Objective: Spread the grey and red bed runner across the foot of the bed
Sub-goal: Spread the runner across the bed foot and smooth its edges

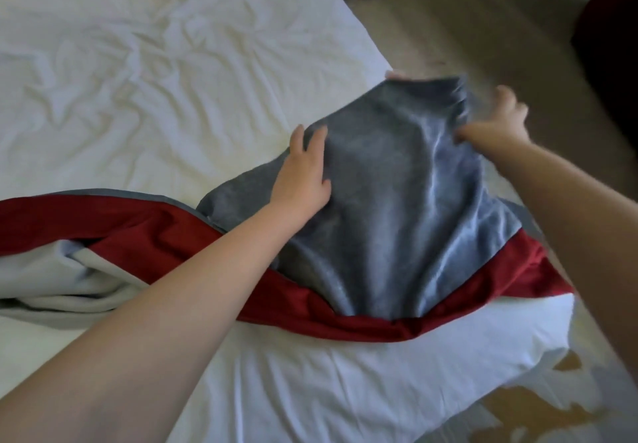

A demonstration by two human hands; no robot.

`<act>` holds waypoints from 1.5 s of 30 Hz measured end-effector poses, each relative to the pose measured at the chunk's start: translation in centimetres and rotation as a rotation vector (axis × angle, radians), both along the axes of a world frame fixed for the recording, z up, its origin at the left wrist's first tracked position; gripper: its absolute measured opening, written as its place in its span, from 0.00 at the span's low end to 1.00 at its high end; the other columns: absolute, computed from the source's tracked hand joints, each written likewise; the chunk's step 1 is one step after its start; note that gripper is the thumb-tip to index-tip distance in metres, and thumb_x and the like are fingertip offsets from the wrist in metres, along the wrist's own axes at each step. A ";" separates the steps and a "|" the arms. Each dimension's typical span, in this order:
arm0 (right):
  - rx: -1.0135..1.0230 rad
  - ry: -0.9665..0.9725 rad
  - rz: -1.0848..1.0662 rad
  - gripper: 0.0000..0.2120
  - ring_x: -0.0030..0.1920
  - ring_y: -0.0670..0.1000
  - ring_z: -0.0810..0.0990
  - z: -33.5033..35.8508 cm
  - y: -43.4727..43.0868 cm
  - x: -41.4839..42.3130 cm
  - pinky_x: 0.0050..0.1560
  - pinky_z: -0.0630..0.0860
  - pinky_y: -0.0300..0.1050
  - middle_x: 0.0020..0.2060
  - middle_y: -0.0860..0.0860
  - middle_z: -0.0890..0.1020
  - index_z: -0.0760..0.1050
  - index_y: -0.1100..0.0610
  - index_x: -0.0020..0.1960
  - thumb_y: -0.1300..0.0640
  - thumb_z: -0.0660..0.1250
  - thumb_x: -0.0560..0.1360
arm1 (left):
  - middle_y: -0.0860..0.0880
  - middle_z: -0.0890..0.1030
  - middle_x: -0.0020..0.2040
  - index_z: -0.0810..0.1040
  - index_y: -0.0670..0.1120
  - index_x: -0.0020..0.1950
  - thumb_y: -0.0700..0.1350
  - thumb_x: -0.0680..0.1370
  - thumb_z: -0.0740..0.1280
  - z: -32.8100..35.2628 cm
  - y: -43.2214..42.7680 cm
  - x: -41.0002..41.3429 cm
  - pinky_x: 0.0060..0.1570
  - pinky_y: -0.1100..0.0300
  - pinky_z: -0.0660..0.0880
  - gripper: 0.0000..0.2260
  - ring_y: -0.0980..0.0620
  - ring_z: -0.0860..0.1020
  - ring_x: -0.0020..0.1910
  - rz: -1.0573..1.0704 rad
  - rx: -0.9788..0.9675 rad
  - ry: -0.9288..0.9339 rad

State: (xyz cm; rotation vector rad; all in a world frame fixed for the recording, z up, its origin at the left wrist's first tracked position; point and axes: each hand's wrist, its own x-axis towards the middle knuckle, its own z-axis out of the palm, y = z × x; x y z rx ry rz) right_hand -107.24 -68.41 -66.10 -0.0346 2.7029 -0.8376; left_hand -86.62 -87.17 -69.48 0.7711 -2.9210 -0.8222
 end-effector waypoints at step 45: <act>0.297 0.261 0.999 0.15 0.54 0.56 0.75 -2.9 -27.6 30.0 0.43 0.75 0.49 0.53 0.53 0.77 0.74 0.54 0.58 0.48 0.66 0.75 | 0.48 0.77 0.63 0.73 0.49 0.68 0.42 0.74 0.65 -1.1 -22.5 23.4 0.59 0.52 0.72 0.21 0.47 0.74 0.62 -0.078 -0.089 -0.112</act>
